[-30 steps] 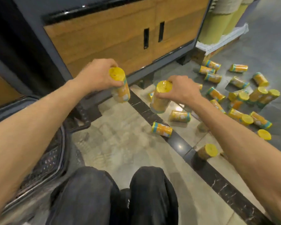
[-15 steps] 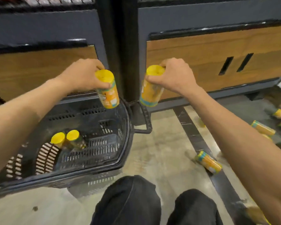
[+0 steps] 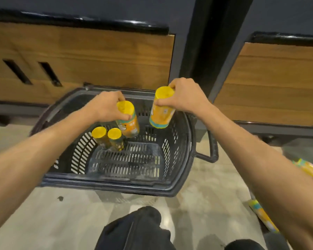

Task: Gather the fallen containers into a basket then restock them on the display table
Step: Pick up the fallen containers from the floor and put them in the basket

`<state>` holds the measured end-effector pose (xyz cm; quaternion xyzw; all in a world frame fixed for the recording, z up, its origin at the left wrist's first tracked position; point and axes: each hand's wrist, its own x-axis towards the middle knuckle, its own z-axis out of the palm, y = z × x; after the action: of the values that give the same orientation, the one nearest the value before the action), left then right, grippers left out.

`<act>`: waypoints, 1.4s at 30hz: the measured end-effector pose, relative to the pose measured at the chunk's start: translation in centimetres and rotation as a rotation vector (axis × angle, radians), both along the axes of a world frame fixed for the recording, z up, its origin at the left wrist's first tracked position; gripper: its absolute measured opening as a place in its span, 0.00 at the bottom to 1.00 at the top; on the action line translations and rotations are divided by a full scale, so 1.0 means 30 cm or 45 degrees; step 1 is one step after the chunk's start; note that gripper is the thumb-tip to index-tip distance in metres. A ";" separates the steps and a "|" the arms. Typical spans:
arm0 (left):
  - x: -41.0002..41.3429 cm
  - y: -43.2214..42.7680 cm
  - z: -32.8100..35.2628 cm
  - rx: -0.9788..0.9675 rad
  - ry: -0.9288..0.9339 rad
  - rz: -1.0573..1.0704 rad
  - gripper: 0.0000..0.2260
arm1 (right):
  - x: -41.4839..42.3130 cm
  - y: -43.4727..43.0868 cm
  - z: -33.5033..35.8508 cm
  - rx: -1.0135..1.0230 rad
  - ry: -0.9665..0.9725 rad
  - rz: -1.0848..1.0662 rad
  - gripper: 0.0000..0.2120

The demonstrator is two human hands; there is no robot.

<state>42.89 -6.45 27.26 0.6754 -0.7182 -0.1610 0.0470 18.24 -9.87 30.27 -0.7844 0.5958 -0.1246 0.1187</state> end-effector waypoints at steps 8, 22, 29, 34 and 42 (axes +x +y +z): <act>0.044 -0.050 -0.303 0.136 0.035 -0.020 0.27 | 0.111 -0.044 -0.295 0.252 0.297 0.109 0.29; 0.019 -0.205 -0.600 0.312 -0.137 -0.098 0.36 | 0.249 -0.179 -0.663 0.517 0.365 0.081 0.31; 0.075 -0.216 -0.674 0.290 -0.137 -0.095 0.37 | 0.289 -0.202 -0.801 0.606 0.269 0.021 0.34; 0.089 -0.238 -0.707 0.275 -0.237 -0.188 0.34 | 0.325 -0.190 -0.862 0.563 0.198 -0.004 0.34; 0.107 -0.230 -0.754 0.265 -0.366 -0.305 0.34 | 0.364 -0.173 -0.901 0.524 0.101 -0.043 0.35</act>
<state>46.10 -13.37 4.64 0.6024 -0.7721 -0.1406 -0.1455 29.15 -15.07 3.25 -0.7377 0.6260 0.0288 0.2509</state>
